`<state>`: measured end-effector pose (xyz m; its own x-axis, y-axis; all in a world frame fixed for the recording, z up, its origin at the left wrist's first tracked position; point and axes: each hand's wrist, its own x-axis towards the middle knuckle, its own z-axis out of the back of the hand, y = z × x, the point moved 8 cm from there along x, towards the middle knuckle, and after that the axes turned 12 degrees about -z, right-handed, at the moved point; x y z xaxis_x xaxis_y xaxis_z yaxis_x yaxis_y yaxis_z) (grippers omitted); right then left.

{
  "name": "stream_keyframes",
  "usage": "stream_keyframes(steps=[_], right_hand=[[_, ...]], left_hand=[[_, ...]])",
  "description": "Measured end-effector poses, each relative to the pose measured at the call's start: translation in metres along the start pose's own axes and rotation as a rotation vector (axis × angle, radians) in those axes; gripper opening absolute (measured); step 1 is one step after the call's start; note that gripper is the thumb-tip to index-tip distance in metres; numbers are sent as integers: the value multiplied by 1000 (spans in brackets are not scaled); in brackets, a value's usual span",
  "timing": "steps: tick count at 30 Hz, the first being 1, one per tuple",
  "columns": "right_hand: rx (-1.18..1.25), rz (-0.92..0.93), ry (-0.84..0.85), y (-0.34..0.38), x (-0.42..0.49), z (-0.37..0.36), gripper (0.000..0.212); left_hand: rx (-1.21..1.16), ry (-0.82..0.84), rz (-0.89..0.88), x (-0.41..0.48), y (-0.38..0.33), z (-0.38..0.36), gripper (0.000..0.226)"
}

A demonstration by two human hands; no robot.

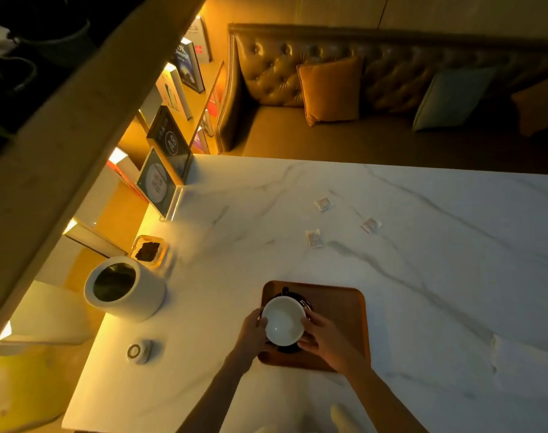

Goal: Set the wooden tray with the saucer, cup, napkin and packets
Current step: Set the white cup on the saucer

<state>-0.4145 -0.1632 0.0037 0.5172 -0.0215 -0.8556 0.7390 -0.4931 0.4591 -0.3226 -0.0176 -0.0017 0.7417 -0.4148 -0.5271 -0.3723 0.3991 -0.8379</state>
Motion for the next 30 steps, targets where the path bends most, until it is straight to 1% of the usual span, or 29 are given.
stream_keyframes(steps=[3,8,12,16,23,30], right_hand=[[84,-50,6,-23,5,-5,40],[100,-58,-105,-39,10,-2,40],[97,-74,-185,-39,15,3,36],[91,-90,-218,-32,21,9,38],[59,-126,-265,-20,40,20,37],[70,-150,-257,-18,57,28,38]], left_hand=[[11,17,31,-3,15,1,30],[-44,73,68,-6,27,-6,20],[-15,89,110,1,34,-11,31],[-1,103,129,12,34,-16,37],[10,80,184,30,35,-25,39],[12,64,221,41,39,-32,40]])
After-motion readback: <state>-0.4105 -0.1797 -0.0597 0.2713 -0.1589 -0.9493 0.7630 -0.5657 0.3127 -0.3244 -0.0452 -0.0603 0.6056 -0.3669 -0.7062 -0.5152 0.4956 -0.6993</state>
